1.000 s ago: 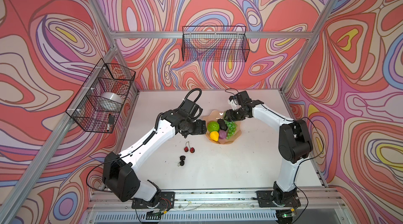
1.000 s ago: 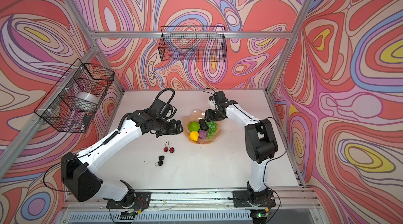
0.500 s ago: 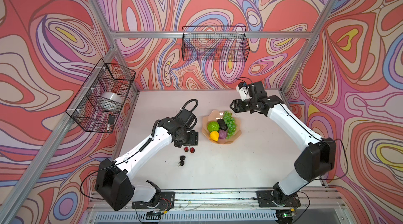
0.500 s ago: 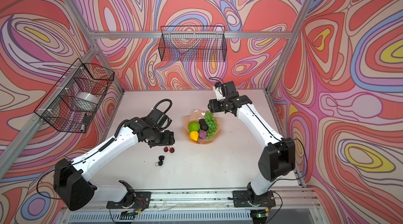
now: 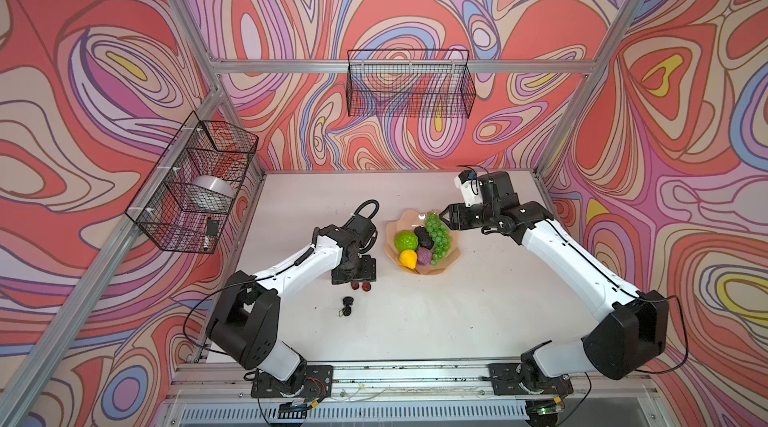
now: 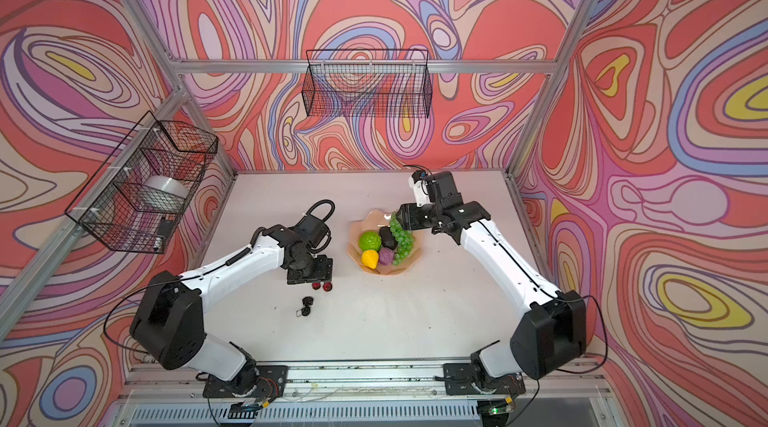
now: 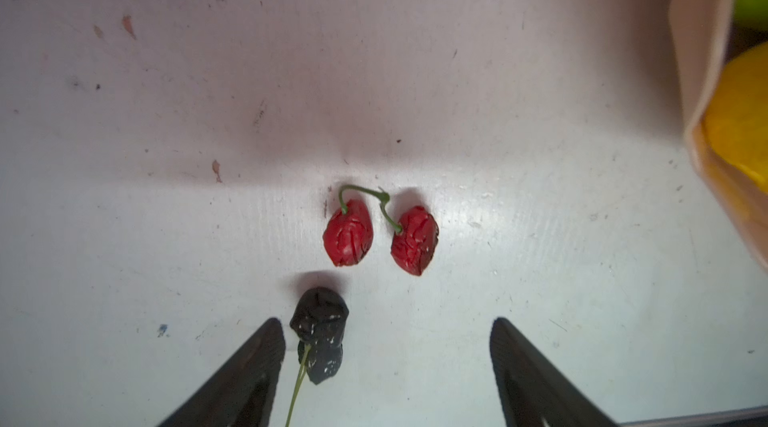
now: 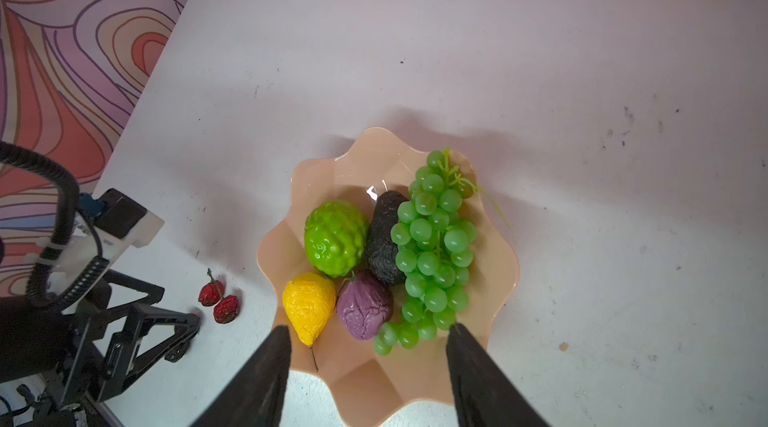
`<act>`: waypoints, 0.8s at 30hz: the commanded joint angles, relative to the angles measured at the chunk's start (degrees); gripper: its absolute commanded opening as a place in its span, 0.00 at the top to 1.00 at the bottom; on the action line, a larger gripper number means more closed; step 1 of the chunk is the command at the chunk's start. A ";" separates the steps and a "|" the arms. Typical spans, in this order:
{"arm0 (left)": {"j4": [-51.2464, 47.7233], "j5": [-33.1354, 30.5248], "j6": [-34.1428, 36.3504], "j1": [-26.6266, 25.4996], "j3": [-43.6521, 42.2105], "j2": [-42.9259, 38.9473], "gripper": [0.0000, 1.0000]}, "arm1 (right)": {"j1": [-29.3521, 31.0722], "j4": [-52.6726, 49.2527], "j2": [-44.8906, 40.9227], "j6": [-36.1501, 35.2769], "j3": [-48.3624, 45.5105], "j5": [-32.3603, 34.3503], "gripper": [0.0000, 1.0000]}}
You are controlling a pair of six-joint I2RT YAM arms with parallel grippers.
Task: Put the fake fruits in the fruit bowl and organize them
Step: 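Lower the left gripper onto the red cherry stem and close it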
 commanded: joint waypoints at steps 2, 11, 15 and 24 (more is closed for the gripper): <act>2.94 0.11 0.75 0.50 1.67 4.32 0.28 | 0.17 1.22 -0.03 0.22 -0.93 0.17 0.37; 6.33 1.60 -0.96 0.50 -0.44 5.75 0.47 | 0.22 2.14 0.94 0.90 -2.56 -0.43 0.38; 6.88 1.64 -0.99 0.47 -1.01 5.86 0.59 | 0.25 2.53 1.69 1.10 -2.98 -0.76 0.39; 6.70 1.15 -1.53 0.56 -1.64 4.96 0.75 | 0.32 2.61 1.55 1.53 -3.19 -1.00 0.39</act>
